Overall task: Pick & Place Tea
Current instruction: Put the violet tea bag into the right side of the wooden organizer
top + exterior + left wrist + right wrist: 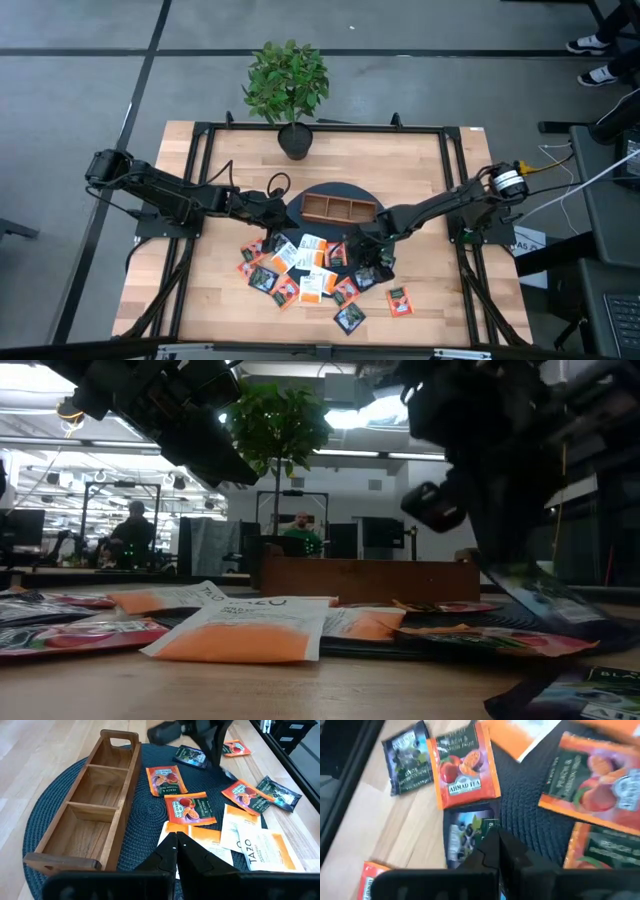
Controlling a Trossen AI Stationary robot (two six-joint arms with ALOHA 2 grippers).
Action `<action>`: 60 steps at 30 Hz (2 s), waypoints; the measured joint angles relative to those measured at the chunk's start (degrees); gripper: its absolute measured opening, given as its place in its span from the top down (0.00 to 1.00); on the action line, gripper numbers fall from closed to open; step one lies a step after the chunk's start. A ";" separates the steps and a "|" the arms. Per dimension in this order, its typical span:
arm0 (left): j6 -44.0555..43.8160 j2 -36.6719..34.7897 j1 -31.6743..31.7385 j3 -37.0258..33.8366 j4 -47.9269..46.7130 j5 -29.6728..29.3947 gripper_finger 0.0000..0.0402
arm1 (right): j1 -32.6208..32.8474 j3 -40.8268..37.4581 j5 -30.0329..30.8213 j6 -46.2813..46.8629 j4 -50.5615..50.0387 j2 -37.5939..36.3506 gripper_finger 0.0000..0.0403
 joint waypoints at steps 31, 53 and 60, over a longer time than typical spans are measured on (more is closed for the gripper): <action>1.69 0.02 0.02 0.00 0.00 -1.99 0.99 | -3.71 0.13 21.33 8.65 -12.36 -20.71 1.00; 4.46 0.02 0.02 0.00 -0.02 -3.15 0.99 | -24.26 0.06 11.19 -4.45 -12.99 -20.27 1.00; 4.46 0.02 0.02 0.00 -0.02 -3.17 0.99 | -24.83 -0.26 10.73 -5.30 -12.88 -16.62 1.00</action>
